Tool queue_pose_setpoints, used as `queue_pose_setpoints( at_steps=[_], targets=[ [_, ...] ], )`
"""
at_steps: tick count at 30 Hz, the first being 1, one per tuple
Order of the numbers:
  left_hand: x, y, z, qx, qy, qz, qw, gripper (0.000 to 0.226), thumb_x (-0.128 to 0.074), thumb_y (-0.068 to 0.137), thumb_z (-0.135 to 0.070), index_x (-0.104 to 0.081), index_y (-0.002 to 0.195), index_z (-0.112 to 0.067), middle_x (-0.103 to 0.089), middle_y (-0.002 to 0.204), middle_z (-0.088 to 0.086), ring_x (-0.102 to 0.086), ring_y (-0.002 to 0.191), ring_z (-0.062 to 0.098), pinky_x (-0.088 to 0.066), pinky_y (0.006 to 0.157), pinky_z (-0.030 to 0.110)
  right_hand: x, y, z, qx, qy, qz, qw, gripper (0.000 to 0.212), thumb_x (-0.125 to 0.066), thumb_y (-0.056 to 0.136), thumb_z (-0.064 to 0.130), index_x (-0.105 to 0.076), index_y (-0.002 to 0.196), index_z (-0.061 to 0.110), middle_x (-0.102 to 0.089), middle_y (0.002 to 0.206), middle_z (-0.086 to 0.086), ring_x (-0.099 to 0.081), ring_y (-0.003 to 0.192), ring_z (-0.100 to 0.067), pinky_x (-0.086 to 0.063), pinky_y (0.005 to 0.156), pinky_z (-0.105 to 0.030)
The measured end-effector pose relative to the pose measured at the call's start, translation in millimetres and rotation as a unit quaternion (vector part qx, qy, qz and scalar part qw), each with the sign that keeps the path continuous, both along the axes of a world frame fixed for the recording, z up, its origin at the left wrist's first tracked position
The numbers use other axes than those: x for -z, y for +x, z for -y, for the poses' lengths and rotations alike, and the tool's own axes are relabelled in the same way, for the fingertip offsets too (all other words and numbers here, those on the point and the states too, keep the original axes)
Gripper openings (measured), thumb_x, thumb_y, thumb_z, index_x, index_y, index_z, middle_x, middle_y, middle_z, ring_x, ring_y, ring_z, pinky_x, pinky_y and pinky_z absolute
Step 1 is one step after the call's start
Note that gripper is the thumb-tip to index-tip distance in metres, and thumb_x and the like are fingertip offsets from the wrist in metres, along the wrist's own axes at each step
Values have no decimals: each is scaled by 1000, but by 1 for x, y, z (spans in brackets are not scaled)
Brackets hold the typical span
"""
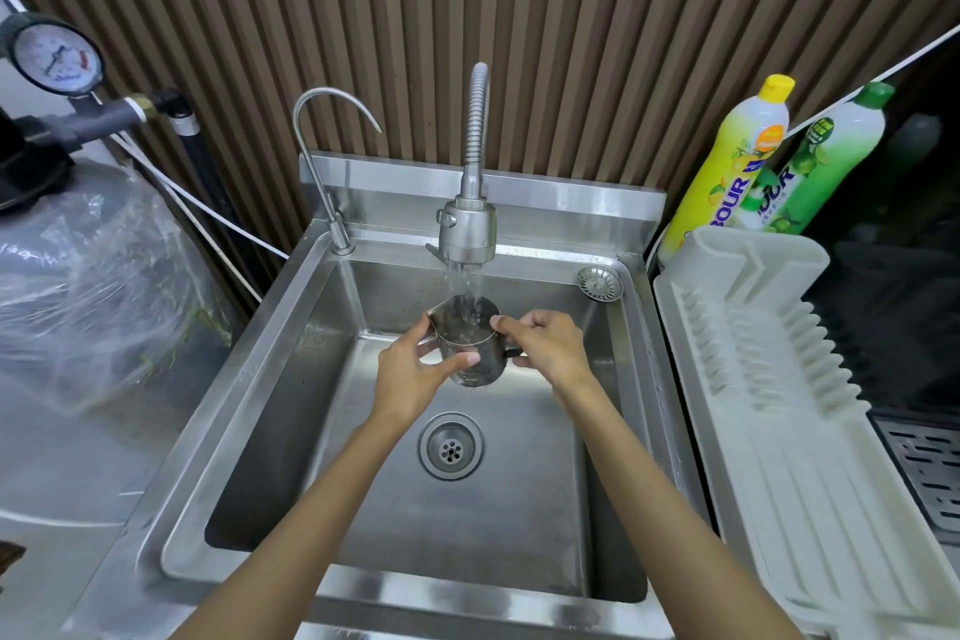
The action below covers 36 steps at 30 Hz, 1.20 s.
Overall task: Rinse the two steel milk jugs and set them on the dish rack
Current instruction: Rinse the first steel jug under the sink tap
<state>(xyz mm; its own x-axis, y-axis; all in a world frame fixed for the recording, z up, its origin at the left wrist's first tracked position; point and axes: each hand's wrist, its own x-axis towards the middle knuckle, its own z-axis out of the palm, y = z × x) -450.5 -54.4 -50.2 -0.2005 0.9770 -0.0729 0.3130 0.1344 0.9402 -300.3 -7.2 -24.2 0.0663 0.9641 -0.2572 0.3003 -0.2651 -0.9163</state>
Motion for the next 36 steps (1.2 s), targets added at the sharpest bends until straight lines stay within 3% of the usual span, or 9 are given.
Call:
queue_pose_setpoints(
  at_steps=[7, 11, 17, 23, 25, 27, 29, 32, 36],
  targets=[
    [1, 0, -2, -22, 23, -17, 999, 69, -83, 62, -26, -55, 125, -23, -69, 113, 2, -62, 108, 13, -42, 90, 22, 0, 3, 1, -38, -3, -30, 999, 30, -70, 78, 25, -49, 60, 12, -65, 73, 0, -61, 75, -13, -56, 69, -28],
    [0, -2, -4, -14, 36, -41, 998, 69, -83, 62, -26, -54, 125, -27, -67, 108, -5, -60, 106, 8, -40, 92, 20, 2, 4, -1, -67, -11, -2, 998, 31, -68, 79, 34, -55, 66, 9, -62, 77, -7, -58, 75, -16, -56, 81, -36],
    [-2, -5, -3, -18, 30, -36, 999, 72, -79, 56, -37, -54, 124, -33, -67, 103, -7, -59, 103, 6, -43, 91, 24, 0, 5, -6, -105, -19, -6, 994, 35, -70, 78, 34, -52, 59, 11, -63, 80, -10, -60, 78, -19, -55, 76, -32],
    [-5, -7, -5, -18, 29, -30, 999, 68, -81, 65, -23, -53, 127, -26, -67, 104, -4, -59, 104, 7, -41, 90, 21, -1, 1, -9, -94, -30, -36, 994, 33, -72, 77, 27, -50, 57, 11, -61, 71, -5, -59, 69, -12, -52, 67, -25],
    [-11, -8, -6, -1, 14, -30, 999, 64, -78, 69, -23, -53, 128, -24, -66, 104, -4, -58, 104, 6, -40, 87, 18, -2, -3, -12, -68, -19, -22, 997, 35, -73, 75, 27, -49, 55, 12, -62, 70, -6, -58, 67, -15, -54, 70, -31],
    [-17, -14, -9, 25, -31, 9, 999, 50, -71, 77, -30, -57, 124, -24, -66, 104, -4, -59, 106, 9, -42, 82, 16, -3, -8, -16, -46, 0, 13, 999, 36, -74, 74, 28, -48, 52, 14, -62, 71, -10, -58, 69, -19, -53, 76, -38],
    [-22, -22, -12, 40, -113, 100, 988, 40, -54, 85, -48, -57, 119, -25, -64, 112, -3, -57, 113, 15, -44, 89, 24, -8, -11, -20, -50, 19, 58, 997, 40, -73, 74, 28, -44, 51, 15, -56, 62, -5, -53, 62, -18, -46, 68, -32],
    [-22, -34, -22, 19, -198, 252, 947, 55, -25, 89, -61, -49, 118, -21, -57, 118, 0, -56, 109, 18, -44, 94, 36, -12, -16, -23, -71, 48, 116, 989, 43, -72, 75, 31, -41, 51, 15, -45, 53, 1, -42, 55, -16, -34, 56, -28],
    [-17, -42, -30, 16, -230, 285, 930, 67, -19, 89, -64, -52, 118, -13, -61, 111, 6, -60, 95, 14, -46, 79, 29, -17, -20, -23, -103, 103, 153, 977, 38, -72, 75, 34, -49, 56, 11, -59, 63, -6, -46, 58, -17, -32, 58, -28]
  ],
)
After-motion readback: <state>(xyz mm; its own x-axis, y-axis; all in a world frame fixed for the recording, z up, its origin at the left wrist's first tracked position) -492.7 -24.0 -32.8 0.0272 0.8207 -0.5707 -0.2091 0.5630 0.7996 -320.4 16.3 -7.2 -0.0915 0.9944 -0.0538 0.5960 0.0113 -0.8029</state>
